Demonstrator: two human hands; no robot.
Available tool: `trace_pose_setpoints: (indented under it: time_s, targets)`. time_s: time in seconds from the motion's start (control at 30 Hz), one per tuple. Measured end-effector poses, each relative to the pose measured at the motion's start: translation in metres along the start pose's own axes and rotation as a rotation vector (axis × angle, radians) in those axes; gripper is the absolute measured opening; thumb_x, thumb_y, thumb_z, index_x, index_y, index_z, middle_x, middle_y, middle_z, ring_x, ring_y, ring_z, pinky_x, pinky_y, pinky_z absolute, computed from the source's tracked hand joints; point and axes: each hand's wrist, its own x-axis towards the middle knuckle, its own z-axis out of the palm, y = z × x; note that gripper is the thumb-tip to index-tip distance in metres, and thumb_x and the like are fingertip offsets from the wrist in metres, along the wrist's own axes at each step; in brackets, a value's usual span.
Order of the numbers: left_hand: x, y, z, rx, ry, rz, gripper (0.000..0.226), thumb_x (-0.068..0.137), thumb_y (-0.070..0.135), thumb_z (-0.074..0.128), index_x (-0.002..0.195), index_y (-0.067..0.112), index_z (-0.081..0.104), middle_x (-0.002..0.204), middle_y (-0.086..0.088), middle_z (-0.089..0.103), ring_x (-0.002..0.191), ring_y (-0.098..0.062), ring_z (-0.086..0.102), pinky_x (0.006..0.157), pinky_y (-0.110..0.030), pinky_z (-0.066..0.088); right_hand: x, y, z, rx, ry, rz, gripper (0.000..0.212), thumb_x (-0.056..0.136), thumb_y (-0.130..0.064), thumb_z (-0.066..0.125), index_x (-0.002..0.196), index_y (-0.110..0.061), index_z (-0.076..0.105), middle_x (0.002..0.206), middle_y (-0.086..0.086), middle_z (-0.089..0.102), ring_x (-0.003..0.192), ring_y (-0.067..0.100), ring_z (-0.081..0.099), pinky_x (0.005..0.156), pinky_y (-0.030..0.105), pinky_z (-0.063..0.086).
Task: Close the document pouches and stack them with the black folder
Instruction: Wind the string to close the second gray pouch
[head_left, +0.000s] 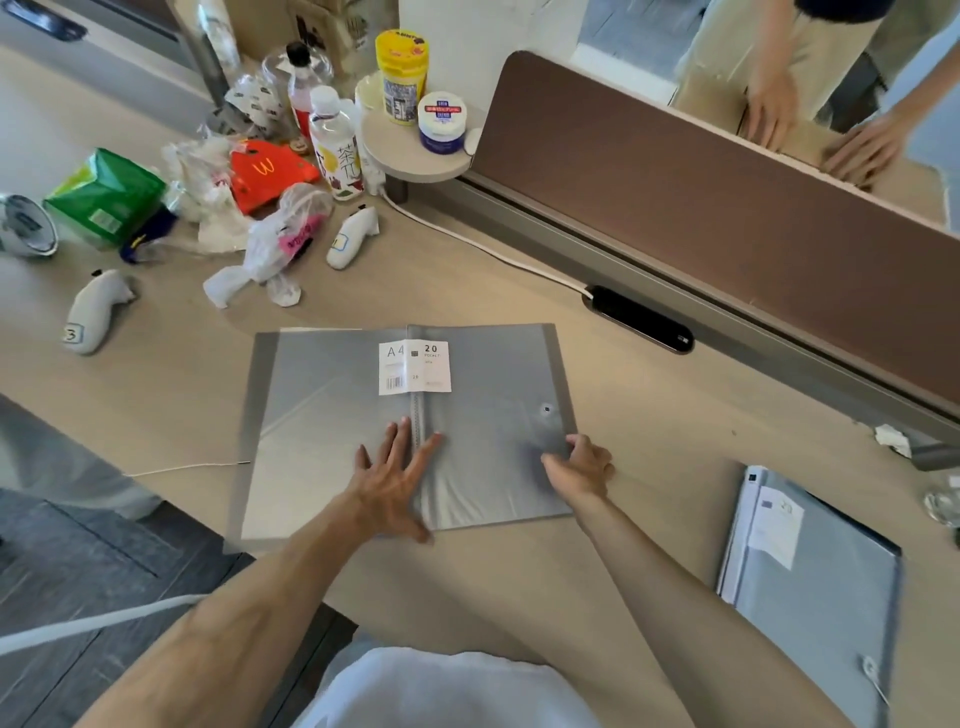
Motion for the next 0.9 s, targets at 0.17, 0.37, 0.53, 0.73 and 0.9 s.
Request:
trace_pose_setpoints:
  time_s: [0.17, 0.37, 0.53, 0.73, 0.9]
  targets:
    - [-0.008, 0.002, -0.003, 0.055, -0.018, 0.085, 0.136, 0.06, 0.061, 0.075, 0.134, 0.045, -0.039, 0.156, -0.007, -0.031, 0.144, -0.038, -0.022, 0.111, -0.069, 0.014, 0.0, 0.023, -0.019, 0.131, -0.016, -0.026, 0.049, 0.079, -0.025, 0.064, 0.126, -0.014, 0.054, 0.129, 0.012, 0.056, 0.118, 0.027, 0.054, 0.101, 0.033, 0.042]
    - [-0.025, 0.007, -0.01, -0.204, 0.119, 0.213, 0.127, 0.065, 0.049, 0.072, 0.135, 0.051, -0.034, 0.16, -0.003, -0.02, 0.148, -0.029, -0.014, 0.121, -0.047, 0.014, -0.008, 0.039, -0.028, 0.178, -0.034, 0.007, 0.029, 0.082, -0.036, 0.065, 0.104, -0.016, 0.065, 0.112, 0.006, 0.069, 0.105, 0.026, 0.063, 0.091, 0.034, 0.049]
    - [-0.055, 0.014, -0.032, -0.404, 0.2, 0.168, 0.122, 0.065, 0.007, 0.064, 0.146, 0.043, -0.02, 0.161, 0.001, -0.012, 0.147, -0.028, 0.017, 0.101, -0.033, 0.042, -0.015, 0.039, -0.034, 0.163, -0.068, 0.0, 0.036, 0.087, -0.047, 0.058, 0.082, -0.015, 0.074, 0.108, 0.009, 0.073, 0.104, 0.029, 0.065, 0.09, 0.034, 0.05]
    - [-0.067, 0.025, -0.06, -0.453, 0.275, 0.121, 0.114, 0.066, 0.005, 0.063, 0.151, 0.033, -0.006, 0.157, -0.004, 0.019, 0.141, -0.025, 0.03, 0.104, -0.029, 0.037, -0.015, 0.027, -0.041, 0.629, -0.271, 0.084, 0.036, 0.081, -0.028, 0.068, 0.108, -0.004, 0.068, 0.102, 0.015, 0.072, 0.09, 0.03, 0.069, 0.072, 0.046, 0.06]
    - [-0.077, 0.038, -0.08, -0.419, 0.266, 0.068, 0.098, 0.073, 0.005, 0.062, 0.15, 0.034, 0.01, 0.157, -0.001, 0.024, 0.141, -0.025, 0.032, 0.109, -0.03, 0.03, -0.036, 0.016, -0.081, 0.672, -0.33, -0.042, 0.023, 0.098, -0.003, 0.042, 0.112, -0.014, 0.058, 0.098, 0.007, 0.063, 0.072, 0.015, 0.059, 0.035, 0.018, 0.046]
